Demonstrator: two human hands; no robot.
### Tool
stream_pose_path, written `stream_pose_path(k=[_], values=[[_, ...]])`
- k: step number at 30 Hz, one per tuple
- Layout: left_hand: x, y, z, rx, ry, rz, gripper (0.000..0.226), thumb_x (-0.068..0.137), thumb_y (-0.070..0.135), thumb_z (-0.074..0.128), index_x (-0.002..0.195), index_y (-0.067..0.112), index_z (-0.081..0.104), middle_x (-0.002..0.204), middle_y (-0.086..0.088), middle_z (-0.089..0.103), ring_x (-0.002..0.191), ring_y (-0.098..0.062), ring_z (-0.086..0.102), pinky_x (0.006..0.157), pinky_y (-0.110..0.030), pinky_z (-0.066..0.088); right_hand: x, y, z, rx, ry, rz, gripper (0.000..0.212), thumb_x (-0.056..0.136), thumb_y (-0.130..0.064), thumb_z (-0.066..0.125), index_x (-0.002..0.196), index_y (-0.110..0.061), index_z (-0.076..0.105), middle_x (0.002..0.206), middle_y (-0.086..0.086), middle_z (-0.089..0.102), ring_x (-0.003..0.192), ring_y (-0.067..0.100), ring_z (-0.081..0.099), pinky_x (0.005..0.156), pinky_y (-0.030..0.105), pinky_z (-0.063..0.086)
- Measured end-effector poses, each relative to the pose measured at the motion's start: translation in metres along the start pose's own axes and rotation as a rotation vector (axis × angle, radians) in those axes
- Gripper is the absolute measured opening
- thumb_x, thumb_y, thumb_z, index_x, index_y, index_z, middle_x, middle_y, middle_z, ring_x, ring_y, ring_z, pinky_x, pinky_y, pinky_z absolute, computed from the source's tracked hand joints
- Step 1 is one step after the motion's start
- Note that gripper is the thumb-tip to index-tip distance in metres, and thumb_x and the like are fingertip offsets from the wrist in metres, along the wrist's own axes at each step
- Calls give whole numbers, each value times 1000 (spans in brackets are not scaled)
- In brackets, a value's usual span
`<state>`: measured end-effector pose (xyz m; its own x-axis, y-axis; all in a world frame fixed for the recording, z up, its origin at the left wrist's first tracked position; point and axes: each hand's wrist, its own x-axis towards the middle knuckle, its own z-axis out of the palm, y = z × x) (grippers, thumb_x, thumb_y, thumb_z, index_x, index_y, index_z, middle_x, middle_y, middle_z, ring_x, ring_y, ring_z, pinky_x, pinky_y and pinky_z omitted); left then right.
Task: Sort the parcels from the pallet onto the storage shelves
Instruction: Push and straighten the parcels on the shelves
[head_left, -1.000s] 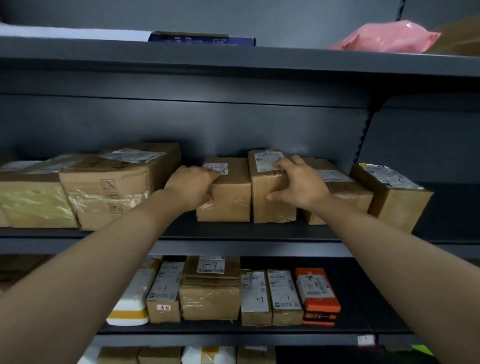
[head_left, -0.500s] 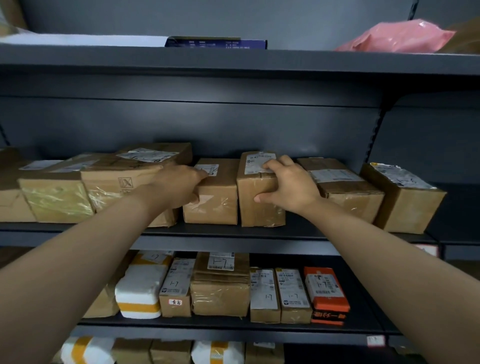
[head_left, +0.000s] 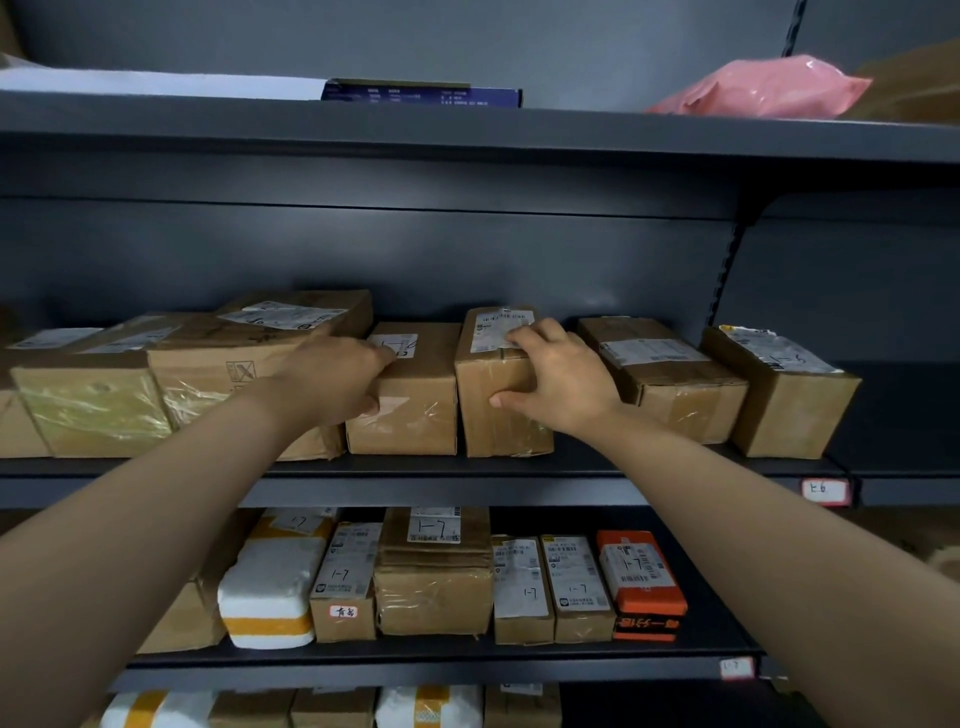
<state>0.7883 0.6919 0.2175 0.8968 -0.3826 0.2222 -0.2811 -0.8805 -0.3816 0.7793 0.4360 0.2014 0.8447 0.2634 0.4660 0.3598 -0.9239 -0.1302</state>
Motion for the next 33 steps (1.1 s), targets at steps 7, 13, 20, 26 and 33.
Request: stream_pose_path(k=[7,13,20,26,33], values=[[-3,-2,1,-8,19,-1,43,84,36,66,123,24,53,111,2,65,110,-20,59,105,-39,27,-5,-4,2,-56,-1,4,74,84,-51,68,144,-21,36,143,6,40,127,27,45,99,38,46],[-2,0,-3,-96,26,-27,39,88,48,55,119,25,57,108,2,65,109,-20,58,107,-42,26,-12,-3,-3,-38,-61,23,87,87,-54,63,154,-26,16,159,8,19,136,30,39,101,41,46],[17,13,-25,-130,259,-134,29,87,29,55,111,17,65,107,-8,67,99,-29,61,76,-33,40,-38,58,-40,-223,-4,131,82,87,-57,59,152,-23,23,154,7,31,139,29,31,110,43,30],[44,53,-58,-200,416,-58,24,87,27,57,98,7,64,92,-16,67,84,-33,62,65,-31,39,-63,130,-88,-293,-94,339,78,82,-50,66,147,-23,33,147,9,40,135,31,34,108,45,30],[89,149,-86,-229,409,86,37,89,39,54,111,11,64,116,-11,65,106,-31,59,91,-36,42,-79,213,-104,-280,-216,420,90,77,-59,68,150,-26,28,151,8,36,138,31,31,111,46,28]])
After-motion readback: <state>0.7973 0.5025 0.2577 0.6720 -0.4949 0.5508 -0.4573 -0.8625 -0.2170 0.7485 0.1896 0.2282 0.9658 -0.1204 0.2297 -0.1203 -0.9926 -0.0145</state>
